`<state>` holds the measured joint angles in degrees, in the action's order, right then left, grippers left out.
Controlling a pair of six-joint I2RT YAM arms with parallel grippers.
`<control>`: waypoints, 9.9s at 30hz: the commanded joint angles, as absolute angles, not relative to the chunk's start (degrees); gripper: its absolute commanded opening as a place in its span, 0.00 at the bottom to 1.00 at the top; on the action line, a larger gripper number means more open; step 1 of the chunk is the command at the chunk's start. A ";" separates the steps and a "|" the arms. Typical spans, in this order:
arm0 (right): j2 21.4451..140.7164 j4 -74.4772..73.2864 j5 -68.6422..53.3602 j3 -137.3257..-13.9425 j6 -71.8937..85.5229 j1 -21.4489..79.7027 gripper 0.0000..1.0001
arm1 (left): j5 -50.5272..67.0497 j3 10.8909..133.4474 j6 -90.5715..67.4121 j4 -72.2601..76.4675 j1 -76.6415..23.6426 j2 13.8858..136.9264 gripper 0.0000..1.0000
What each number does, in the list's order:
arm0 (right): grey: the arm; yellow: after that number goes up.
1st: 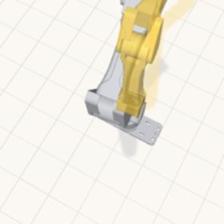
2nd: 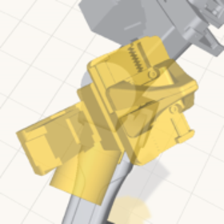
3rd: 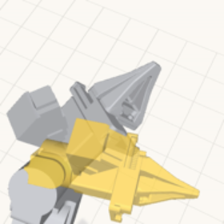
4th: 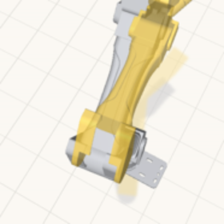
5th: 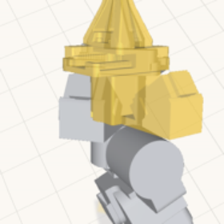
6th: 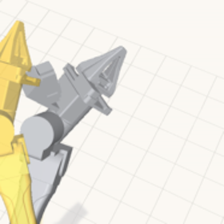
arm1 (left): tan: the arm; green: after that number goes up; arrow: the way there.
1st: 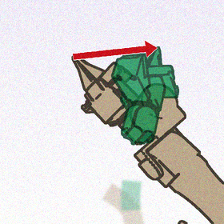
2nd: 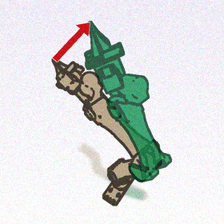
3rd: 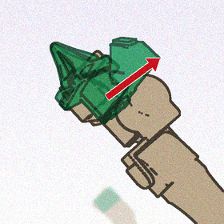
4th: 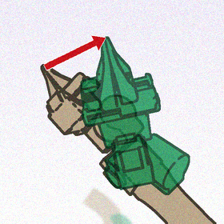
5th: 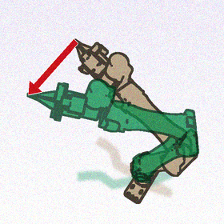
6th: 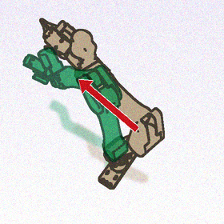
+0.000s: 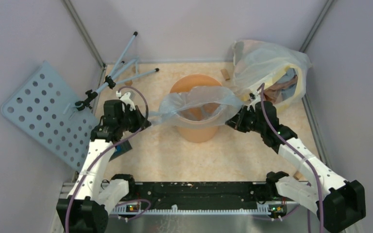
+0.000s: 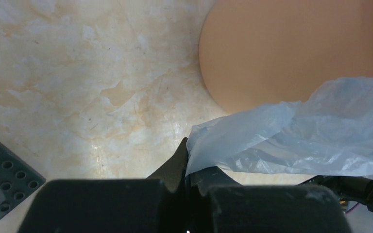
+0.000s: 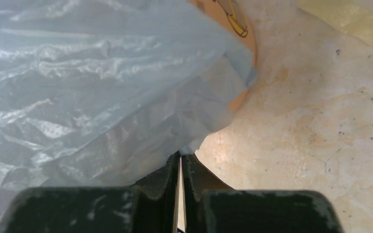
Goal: Put the trash bags into the trash bin
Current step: Move the trash bin to the center of the board.
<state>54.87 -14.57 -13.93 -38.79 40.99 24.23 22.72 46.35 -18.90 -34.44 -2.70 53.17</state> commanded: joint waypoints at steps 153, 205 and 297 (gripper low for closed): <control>110.03 -64.45 33.88 -128.15 -10.28 46.50 0.72 | 41.51 61.35 -19.23 -11.07 -3.60 88.74 0.00; 95.56 -44.70 5.06 -99.85 2.57 27.08 0.10 | 41.15 59.99 -20.16 -9.58 -3.65 89.84 0.00; 67.90 12.59 -6.31 -25.34 31.71 24.52 0.00 | 40.41 46.17 -27.50 5.69 -5.01 91.24 0.00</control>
